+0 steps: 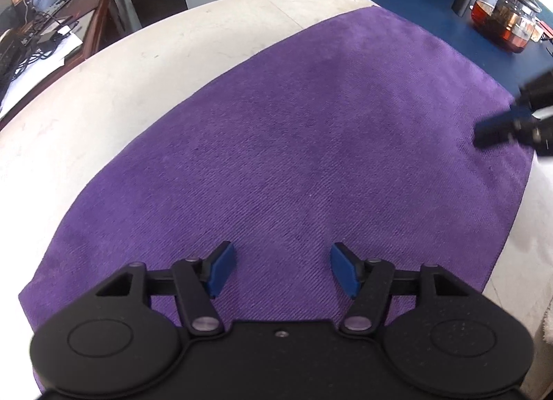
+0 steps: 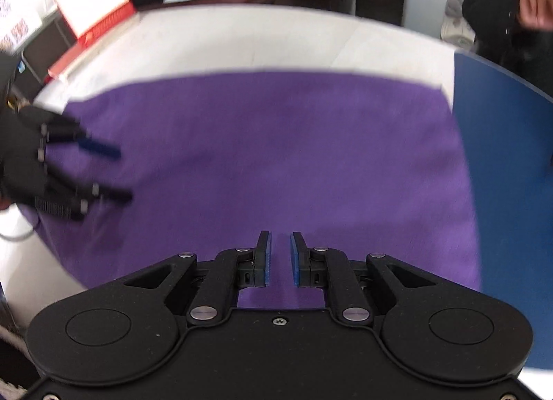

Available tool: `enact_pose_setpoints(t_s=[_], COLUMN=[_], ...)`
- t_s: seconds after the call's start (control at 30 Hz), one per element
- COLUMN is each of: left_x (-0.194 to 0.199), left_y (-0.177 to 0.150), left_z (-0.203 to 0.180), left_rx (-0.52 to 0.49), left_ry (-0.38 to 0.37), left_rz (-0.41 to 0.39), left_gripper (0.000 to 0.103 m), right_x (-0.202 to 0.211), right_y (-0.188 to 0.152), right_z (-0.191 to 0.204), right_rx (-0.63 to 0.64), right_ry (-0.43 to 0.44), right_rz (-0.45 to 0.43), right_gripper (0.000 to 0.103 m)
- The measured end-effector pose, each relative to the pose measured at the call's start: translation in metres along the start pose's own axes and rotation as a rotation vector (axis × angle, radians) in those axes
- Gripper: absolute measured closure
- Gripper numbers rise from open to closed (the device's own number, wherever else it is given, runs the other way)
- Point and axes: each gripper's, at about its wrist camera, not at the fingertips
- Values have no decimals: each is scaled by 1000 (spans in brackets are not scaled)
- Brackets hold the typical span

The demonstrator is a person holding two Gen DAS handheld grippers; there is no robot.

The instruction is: Fold towel

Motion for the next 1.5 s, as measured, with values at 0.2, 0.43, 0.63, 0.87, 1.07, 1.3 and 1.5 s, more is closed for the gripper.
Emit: enact_pose_setpoints(t_s=[0.2, 0.43, 0.63, 0.87, 1.07, 1.3, 1.5], left_x=[7, 65, 128, 146, 150, 133, 122], left_y=[-10, -35, -105, -184, -209, -217, -222], left_z=[4, 18, 52, 95, 109, 111, 109], left_rx=[41, 187, 430, 644, 701, 666, 612], left_ry=[25, 78, 214, 345, 370, 336, 346], left_rz=[-47, -206, -298, -214, -205, -155, -109], left_gripper=[46, 50, 50, 57, 61, 75, 85], right_x=[-6, -8, -12, 17, 38, 41, 52], right_y=[-14, -14, -7, 17, 52, 60, 67], right_z=[14, 24, 25, 41, 102, 158, 182], right_rx=[52, 124, 148, 141, 213, 290, 332], right_ry=[-61, -106, -114, -87, 44, 162, 196], right_rz=[-6, -5, 32, -43, -121, -130, -131], right_gripper=[93, 94, 94, 93, 93, 93, 93])
Point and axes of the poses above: each gripper's, at about its wrist camera, not at the fingertips, and x roughly against the way its jaws point, z to its left, y to its top, and after that the axes turned 9 degrees about -y, right-handed
